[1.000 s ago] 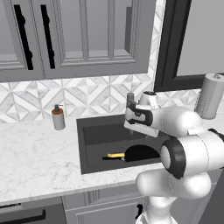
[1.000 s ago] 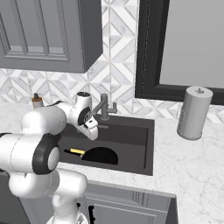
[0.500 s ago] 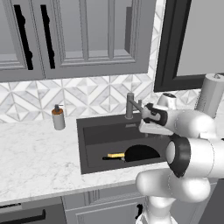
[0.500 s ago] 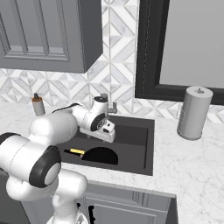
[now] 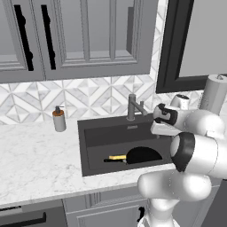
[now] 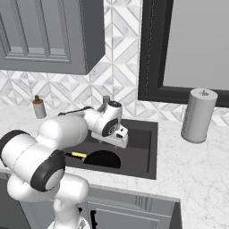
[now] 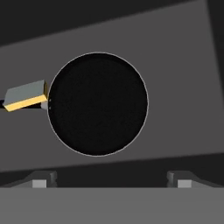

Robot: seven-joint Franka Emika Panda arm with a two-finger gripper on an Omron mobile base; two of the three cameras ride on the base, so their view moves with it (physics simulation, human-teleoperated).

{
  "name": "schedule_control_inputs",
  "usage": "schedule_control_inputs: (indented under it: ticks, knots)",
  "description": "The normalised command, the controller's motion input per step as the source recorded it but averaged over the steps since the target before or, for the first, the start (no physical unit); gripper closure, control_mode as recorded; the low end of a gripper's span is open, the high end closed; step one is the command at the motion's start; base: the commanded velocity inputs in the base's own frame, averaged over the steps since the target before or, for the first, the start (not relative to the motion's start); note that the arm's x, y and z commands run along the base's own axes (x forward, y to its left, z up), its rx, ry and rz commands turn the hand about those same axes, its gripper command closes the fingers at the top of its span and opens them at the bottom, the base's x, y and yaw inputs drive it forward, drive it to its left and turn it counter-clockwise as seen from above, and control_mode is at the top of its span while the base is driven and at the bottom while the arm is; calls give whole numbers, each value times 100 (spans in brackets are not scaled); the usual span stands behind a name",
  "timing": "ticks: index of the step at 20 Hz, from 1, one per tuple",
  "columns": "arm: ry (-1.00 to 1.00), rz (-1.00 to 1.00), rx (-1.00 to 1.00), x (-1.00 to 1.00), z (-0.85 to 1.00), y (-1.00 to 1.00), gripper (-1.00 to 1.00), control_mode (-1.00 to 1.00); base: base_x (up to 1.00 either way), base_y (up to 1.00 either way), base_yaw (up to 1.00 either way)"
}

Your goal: Pick the pan and sponge and place them into the sink. Then turn on the water.

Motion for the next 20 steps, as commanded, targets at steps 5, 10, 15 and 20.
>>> schedule_control_inputs:
  ticks: [5,10,15,20]
  knots:
    - [0,0,0,0,0,-61,-100,-100,0,0,0]
    - [0,0,0,0,0,-21,-100,-100,0,0,0]
    - [0,0,4,16,0,0,-100,-100,0,0,0]
    - [0,0,13,34,0,0,-100,-100,0,0,0]
